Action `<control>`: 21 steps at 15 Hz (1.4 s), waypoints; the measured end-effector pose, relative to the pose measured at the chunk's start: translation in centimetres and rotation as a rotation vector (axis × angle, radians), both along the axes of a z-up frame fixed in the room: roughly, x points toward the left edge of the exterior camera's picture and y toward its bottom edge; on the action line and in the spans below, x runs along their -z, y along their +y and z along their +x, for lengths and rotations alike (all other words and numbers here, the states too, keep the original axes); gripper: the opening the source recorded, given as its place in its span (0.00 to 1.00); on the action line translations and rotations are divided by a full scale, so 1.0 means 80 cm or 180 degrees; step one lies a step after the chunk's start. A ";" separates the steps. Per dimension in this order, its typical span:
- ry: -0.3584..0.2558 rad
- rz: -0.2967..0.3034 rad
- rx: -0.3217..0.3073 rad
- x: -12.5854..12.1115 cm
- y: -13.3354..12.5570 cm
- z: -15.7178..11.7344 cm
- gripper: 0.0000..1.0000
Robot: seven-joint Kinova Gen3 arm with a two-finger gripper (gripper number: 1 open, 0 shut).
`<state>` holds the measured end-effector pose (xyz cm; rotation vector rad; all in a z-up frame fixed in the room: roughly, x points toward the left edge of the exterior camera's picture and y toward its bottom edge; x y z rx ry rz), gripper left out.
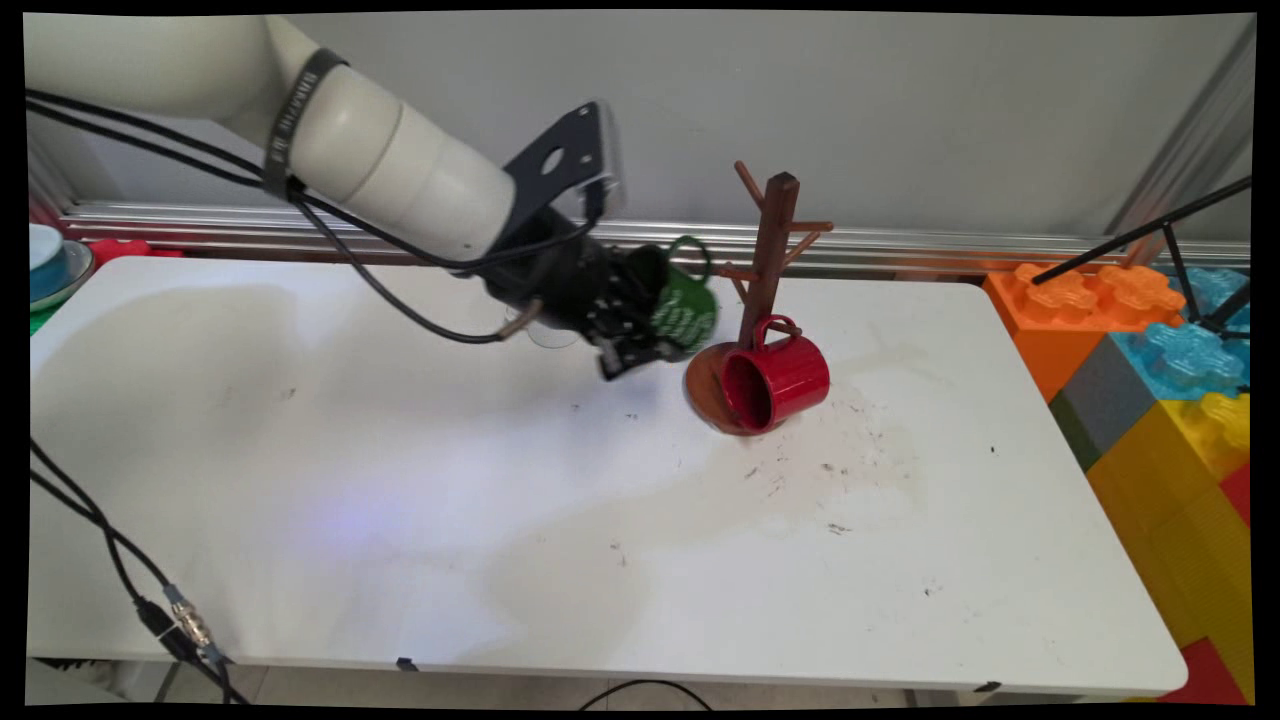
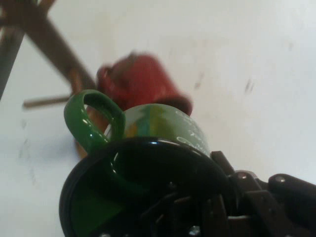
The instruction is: Place the picked object on the table
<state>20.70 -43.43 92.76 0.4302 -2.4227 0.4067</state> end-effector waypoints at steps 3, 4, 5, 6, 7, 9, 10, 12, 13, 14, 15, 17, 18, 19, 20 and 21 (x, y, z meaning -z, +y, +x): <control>-0.0432 -0.0015 0.0098 0.004 -0.008 0.030 0.00; -0.0555 -0.0019 0.0131 0.007 -0.011 0.038 0.00; -0.0713 -0.0023 0.0185 0.011 -0.016 0.047 0.00; -0.0808 -0.0023 0.0222 0.014 -0.019 0.052 0.00; -0.0899 -0.0022 0.0262 0.018 -0.022 0.057 0.00; -0.1109 -0.0026 0.0380 0.028 -0.031 0.067 0.00; -0.1243 -0.0040 0.0482 0.035 -0.037 0.073 0.00; -0.1441 -0.0073 0.0658 0.046 -0.047 0.079 0.00; -0.1519 -0.0080 0.0722 0.051 -0.051 0.081 0.00; -0.1599 -0.0085 0.0782 0.057 -0.056 0.084 0.00; -0.1668 -0.0086 0.0831 0.063 -0.061 0.086 0.00; -0.1766 -0.0053 0.0903 0.074 -0.067 0.087 0.00; -0.1799 -0.0033 0.0933 0.078 -0.068 0.087 0.00; -0.1833 -0.0008 0.0965 0.084 -0.070 0.087 0.00; -0.1858 0.0013 0.0990 0.088 -0.071 0.087 0.00; -0.1888 0.0040 0.1018 0.093 -0.073 0.088 0.00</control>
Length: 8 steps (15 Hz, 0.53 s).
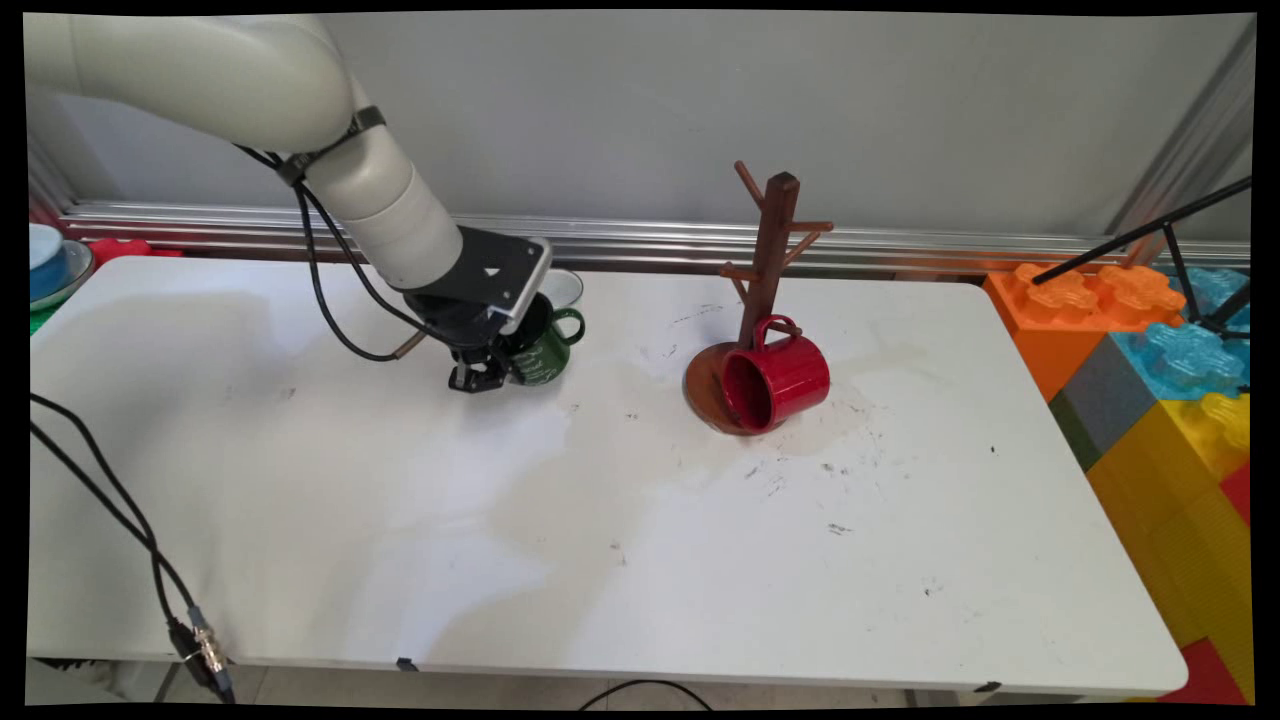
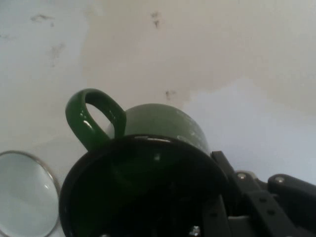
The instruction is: Place the picked object on the table
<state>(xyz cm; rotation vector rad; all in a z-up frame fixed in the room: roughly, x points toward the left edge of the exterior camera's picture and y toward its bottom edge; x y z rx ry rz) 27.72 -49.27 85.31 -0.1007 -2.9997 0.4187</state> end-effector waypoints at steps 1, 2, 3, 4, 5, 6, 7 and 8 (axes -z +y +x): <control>-0.0020 0.0019 0.0007 0.003 -0.001 0.001 0.00; -0.0043 0.0042 0.0017 0.008 -0.003 0.001 0.00; -0.0061 0.0064 0.0020 0.012 -0.004 0.002 0.00; -0.0071 0.0079 0.0020 0.015 -0.006 0.002 0.00; -0.0081 0.0095 0.0021 0.017 -0.007 0.002 0.00; -0.0092 0.0118 0.0021 0.021 -0.009 0.003 0.00; -0.0099 0.0135 0.0023 0.024 -0.010 0.003 0.00; -0.0102 0.0150 0.0024 0.026 -0.011 0.003 0.00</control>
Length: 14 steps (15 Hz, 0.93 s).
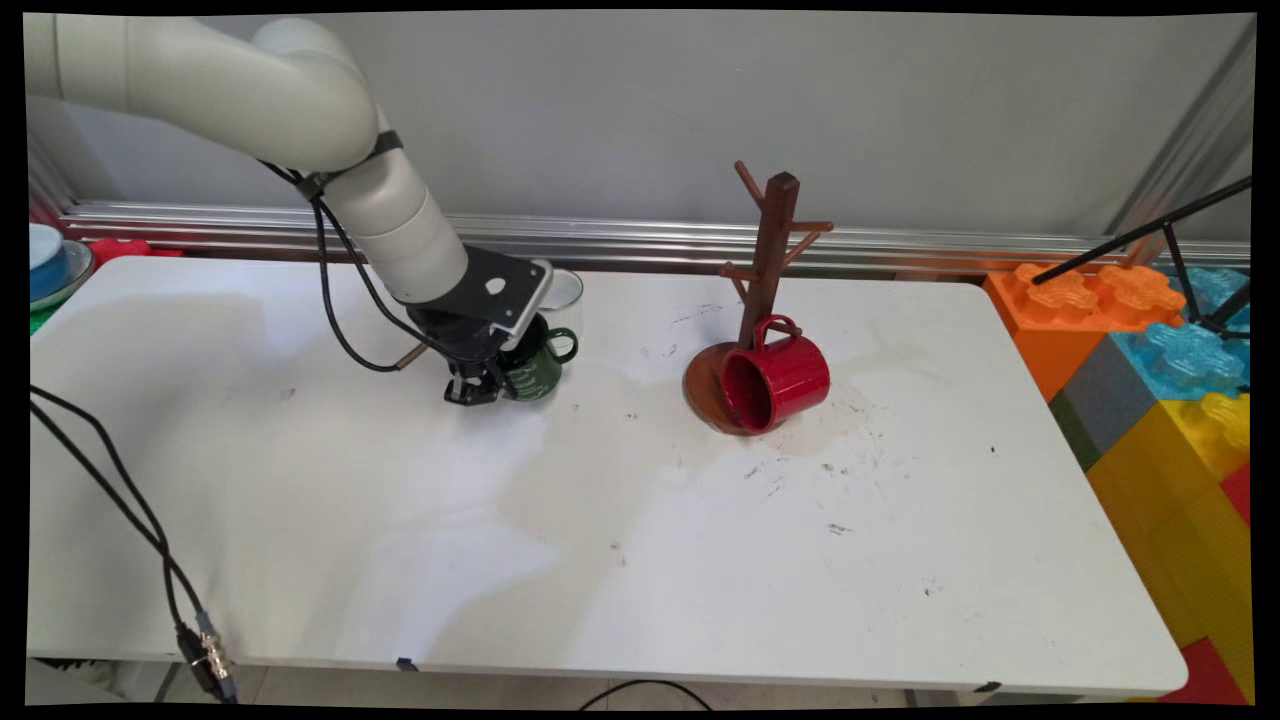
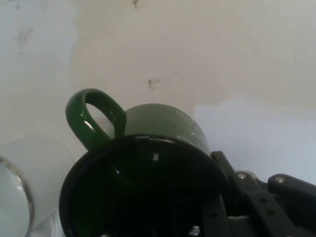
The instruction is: Place the picked object on the table
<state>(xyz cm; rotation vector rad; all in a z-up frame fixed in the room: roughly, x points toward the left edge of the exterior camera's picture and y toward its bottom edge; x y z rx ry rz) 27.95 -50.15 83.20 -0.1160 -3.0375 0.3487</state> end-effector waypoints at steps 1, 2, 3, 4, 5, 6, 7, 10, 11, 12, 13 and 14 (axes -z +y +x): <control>-0.0004 0.0019 0.0001 0.003 -0.001 0.000 0.00; -0.0006 0.0037 0.0004 0.006 -0.002 0.000 0.00; -0.0008 0.0050 0.0005 0.008 -0.004 0.000 0.00; -0.0010 0.0064 0.0005 0.011 -0.005 0.001 0.00; -0.0011 0.0076 0.0006 0.014 -0.006 0.001 0.00; -0.0011 0.0086 0.0005 0.016 -0.008 0.001 0.00; -0.0011 0.0098 0.0002 0.018 -0.009 0.001 0.00; -0.0008 0.0126 -0.0003 0.024 -0.012 0.002 0.00; -0.0005 0.0136 -0.0005 0.026 -0.013 0.002 0.00; -0.0003 0.0142 -0.0006 0.028 -0.014 0.003 0.00; -0.0002 0.0146 -0.0007 0.028 -0.015 0.003 0.00; 0.0000 0.0152 -0.0008 0.030 -0.015 0.003 0.00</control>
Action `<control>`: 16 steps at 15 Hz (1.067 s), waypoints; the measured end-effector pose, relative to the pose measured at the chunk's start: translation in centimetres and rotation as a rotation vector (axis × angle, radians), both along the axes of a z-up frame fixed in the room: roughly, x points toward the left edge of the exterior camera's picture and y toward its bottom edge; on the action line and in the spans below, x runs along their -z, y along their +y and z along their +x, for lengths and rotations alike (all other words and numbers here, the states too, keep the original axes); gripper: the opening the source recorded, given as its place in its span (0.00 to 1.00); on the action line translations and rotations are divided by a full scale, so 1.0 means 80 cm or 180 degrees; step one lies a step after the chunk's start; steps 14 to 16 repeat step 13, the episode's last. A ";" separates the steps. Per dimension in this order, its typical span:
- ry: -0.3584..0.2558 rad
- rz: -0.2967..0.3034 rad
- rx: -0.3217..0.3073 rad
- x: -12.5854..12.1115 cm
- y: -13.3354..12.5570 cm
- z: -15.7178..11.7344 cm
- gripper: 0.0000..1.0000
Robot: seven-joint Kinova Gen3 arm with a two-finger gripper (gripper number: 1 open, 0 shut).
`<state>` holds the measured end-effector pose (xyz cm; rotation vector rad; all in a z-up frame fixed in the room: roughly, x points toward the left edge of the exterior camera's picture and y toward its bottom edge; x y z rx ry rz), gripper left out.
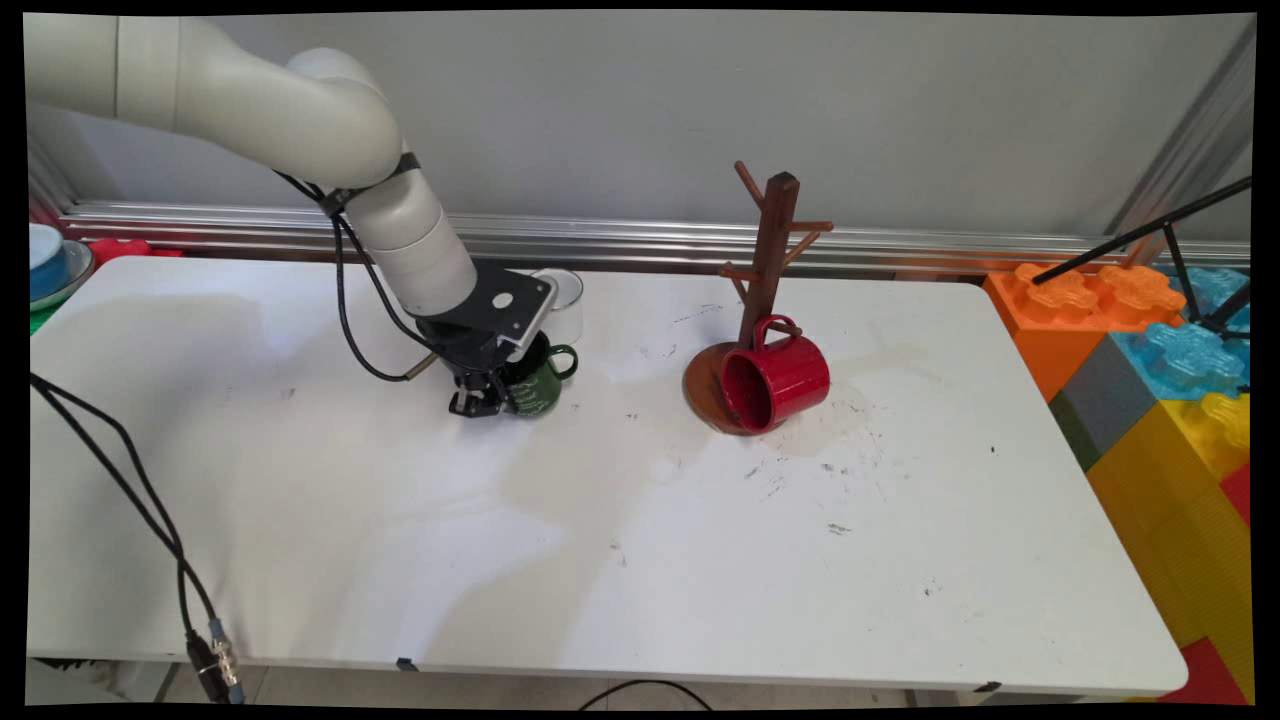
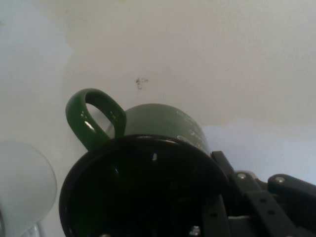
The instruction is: Place the picked object on the table
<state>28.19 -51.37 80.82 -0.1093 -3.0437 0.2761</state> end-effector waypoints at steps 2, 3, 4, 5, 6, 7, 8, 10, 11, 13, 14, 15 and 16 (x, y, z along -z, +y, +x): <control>0.0006 0.0013 0.0000 0.003 -0.001 0.000 0.00; 0.0009 0.0017 0.0001 0.004 -0.001 0.000 0.00; 0.0015 0.0023 0.0001 0.005 -0.002 0.000 0.00; 0.0027 0.0029 0.0004 0.006 -0.002 -0.001 1.00; 0.0036 0.0035 0.0005 0.006 -0.002 -0.002 1.00; 0.0048 0.0042 0.0006 0.007 -0.001 -0.002 1.00; 0.0060 0.0047 0.0010 0.008 -0.001 -0.003 1.00; 0.0097 0.0047 0.0026 0.007 0.000 -0.006 1.00; 0.0122 0.0037 0.0033 0.006 0.001 -0.007 1.00; 0.0196 -0.0005 0.0031 -0.002 0.002 -0.010 1.00; 0.0196 -0.0005 0.0031 -0.002 0.002 -0.010 1.00; 0.0196 -0.0005 0.0031 -0.002 0.002 -0.010 1.00; 0.0196 -0.0005 0.0031 -0.002 0.002 -0.010 1.00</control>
